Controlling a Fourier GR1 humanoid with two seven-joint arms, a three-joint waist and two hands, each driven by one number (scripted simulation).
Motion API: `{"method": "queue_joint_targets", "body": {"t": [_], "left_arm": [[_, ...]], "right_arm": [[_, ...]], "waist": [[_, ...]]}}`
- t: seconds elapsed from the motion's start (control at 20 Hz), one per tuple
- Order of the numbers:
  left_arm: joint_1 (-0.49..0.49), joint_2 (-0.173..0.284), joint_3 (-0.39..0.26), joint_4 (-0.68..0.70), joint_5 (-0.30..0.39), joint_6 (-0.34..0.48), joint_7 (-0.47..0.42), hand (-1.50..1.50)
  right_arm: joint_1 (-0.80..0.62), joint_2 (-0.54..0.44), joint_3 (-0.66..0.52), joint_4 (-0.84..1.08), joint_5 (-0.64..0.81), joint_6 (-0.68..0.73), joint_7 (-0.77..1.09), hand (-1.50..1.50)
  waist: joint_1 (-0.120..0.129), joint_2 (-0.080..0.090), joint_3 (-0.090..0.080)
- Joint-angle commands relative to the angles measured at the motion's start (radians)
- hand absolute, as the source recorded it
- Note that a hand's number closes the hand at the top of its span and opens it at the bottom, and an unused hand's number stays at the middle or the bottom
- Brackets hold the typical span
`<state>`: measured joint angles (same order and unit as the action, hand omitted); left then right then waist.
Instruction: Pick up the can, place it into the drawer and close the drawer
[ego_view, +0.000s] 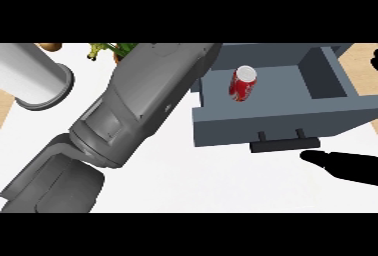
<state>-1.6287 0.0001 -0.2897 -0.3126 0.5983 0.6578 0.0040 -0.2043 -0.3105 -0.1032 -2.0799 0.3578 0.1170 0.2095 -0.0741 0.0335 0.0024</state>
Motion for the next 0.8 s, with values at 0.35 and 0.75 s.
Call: {"method": "queue_joint_targets", "body": {"t": [0.35, 0.75], "left_arm": [[-0.048, 0.000, 0.012, 0.058, -0.006, -0.037, -0.019, -1.50], [-0.033, 0.032, 0.037, 0.037, -0.007, -0.060, 0.019, -1.50]], "right_arm": [[-0.180, 0.006, 0.196, 0.382, 0.347, -0.102, -0.119, -1.50], [-0.301, 0.053, 0.244, 0.734, 0.528, -0.265, -0.223, -1.50]], "waist": [[0.058, -0.007, -0.001], [0.078, -0.018, -0.001]]}}
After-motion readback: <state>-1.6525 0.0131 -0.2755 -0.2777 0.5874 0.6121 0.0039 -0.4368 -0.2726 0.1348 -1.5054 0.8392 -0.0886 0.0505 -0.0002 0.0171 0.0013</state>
